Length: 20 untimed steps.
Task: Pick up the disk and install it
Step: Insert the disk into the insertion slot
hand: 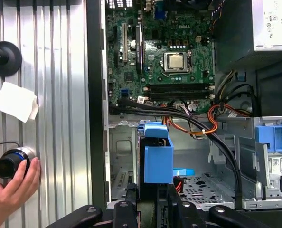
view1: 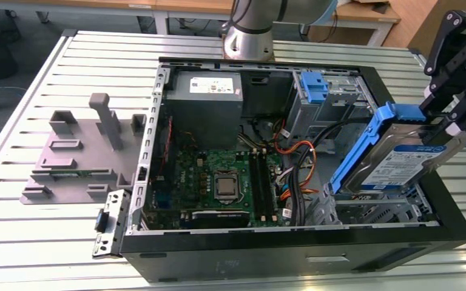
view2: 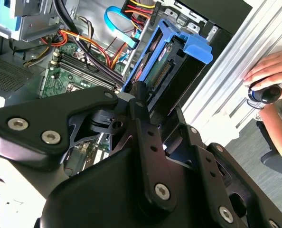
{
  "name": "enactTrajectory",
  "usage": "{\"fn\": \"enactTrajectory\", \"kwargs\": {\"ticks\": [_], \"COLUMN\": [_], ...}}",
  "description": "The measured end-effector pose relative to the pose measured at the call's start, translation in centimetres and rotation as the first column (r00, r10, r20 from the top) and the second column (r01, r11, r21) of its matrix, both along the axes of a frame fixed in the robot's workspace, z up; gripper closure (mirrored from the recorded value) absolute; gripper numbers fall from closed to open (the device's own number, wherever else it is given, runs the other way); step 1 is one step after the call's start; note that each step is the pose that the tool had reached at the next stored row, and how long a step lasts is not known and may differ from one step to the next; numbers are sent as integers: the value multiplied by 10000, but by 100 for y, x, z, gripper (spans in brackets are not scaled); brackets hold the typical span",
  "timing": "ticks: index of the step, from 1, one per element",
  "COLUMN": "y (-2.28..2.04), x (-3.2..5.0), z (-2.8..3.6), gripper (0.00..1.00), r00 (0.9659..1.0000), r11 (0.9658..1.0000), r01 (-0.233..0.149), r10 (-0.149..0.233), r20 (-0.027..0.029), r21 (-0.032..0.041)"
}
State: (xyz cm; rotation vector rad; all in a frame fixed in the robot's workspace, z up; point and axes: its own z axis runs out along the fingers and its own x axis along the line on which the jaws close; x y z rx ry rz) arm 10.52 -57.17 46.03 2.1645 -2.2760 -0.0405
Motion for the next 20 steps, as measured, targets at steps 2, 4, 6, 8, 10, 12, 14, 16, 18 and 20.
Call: {"fn": "enactTrajectory", "kwargs": {"ticks": [2,4,6,8,10,12,14,16,18,20], "y": [0,0,2,2,3,3,2,6,17,23], "x": [0,0,1,1,1,1,1,5,8,8], "z": [0,-2,-22,-31,-41,-53,-53,-57,-58,-60], "gripper": [65,65,65,65,65,65,65,65,65,65], "r00": [10000,10000,10000,10000,10000,10000,10000,10000,10000,10000], "r11": [10000,10000,10000,10000,10000,10000,10000,10000,10000,10000], "r01": [1,1,0,0,0,0,0,-1,0,0], "r10": [-1,-1,0,0,0,0,0,1,0,0], "r20": [0,0,0,0,0,0,0,0,0,0], "r21": [-1,-1,-1,-3,-4,-4,-5,-1,-3,-2]}}
